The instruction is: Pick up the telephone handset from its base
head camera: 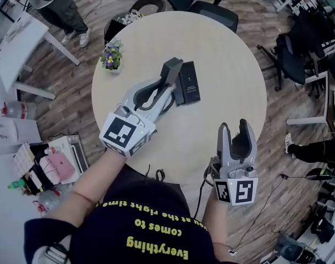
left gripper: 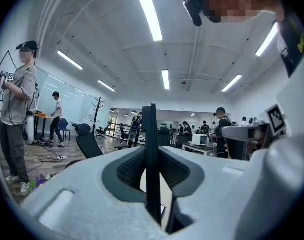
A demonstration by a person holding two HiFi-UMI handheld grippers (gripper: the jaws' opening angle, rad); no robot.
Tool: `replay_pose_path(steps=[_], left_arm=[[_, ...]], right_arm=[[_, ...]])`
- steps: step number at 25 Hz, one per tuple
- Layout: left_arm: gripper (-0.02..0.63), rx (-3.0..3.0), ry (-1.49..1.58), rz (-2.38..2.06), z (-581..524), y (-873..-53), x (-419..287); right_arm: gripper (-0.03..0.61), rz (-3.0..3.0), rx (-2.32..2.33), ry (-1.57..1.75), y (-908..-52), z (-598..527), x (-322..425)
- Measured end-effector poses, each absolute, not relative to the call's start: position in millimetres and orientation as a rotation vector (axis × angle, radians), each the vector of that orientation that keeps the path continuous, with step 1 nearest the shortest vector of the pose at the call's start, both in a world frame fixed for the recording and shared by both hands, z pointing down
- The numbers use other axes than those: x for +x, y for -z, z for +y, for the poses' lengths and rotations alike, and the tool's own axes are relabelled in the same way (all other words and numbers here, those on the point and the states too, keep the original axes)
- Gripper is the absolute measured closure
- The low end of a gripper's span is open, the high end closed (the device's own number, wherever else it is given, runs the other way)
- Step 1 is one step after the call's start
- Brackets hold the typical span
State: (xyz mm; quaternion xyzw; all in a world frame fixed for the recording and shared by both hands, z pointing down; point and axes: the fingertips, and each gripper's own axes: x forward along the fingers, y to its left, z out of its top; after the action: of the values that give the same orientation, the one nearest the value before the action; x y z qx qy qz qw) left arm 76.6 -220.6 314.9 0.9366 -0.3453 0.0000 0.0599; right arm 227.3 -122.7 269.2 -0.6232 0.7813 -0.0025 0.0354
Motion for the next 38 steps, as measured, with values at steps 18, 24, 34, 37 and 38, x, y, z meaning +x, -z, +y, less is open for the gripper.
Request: replay_pose_path(steps=[18,24,34,37,38], left_arm=[[0.534,2.901,0.112,-1.075,-183,-255,32],[0.534,2.903,0.13,-1.09,-174,-250,22],[0.534,2.906,0.199,-1.082,-169,-250,11],[0.534,2.884,0.196,-1.081,-170,-254,8],[0.534,2.88,0.196,-1.08,-170,-254,7]], right_arm=[[0.551,2.368,-1.901,-0.151,-229,-105,210],[0.568,2.363,-1.904,-0.165,-225,-101,207],[0.568,2.359,-1.953,-0.185,-224,-102,208],[0.568,2.361,-1.96,-0.184,-226,-102,206],[0.568,2.36,-1.962,-0.184,-225,-102,206]])
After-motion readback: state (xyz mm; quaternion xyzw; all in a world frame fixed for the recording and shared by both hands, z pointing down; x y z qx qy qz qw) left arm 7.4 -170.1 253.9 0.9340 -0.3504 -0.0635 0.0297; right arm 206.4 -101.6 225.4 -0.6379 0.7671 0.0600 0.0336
